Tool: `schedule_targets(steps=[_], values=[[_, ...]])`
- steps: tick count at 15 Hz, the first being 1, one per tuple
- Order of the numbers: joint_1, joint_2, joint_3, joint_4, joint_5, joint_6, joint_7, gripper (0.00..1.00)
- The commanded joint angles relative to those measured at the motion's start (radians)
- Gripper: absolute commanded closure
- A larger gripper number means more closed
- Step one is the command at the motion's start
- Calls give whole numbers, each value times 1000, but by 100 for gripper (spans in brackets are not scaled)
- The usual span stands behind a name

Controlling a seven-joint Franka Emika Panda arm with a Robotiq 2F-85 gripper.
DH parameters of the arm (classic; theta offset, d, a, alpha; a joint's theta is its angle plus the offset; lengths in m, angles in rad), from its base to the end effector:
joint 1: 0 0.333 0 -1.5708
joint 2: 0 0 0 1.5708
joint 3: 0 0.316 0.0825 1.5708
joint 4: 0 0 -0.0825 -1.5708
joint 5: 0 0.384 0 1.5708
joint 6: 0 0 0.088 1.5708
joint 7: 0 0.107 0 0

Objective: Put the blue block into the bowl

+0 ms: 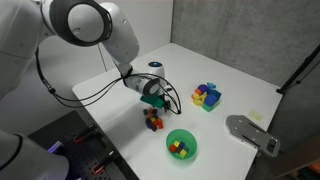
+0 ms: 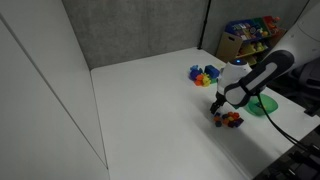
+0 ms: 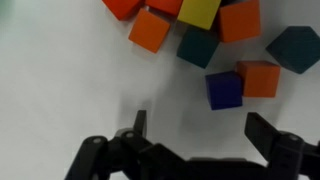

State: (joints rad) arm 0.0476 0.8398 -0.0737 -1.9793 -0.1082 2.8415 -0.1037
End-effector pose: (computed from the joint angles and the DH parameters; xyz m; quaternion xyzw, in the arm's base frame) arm 0.5808 -0.0114 0.0403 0.9937 0.1026 0.0081 0.0445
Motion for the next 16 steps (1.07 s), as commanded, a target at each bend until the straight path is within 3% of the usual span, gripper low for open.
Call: schedule_targets(steps=[1,5,6,7,15,16], values=[[-4,24,2,19,-4,-19,23,0],[-8,12,8,-3,-5,-19,16,0],[-9,4,11,-11,-6,-19,12,22],[-10,0,14,-16,-6,-23,10,26],[-11,-57,32,-57,-2,-91,10,91],[-15,-69,34,-60,0,-102,9,94]])
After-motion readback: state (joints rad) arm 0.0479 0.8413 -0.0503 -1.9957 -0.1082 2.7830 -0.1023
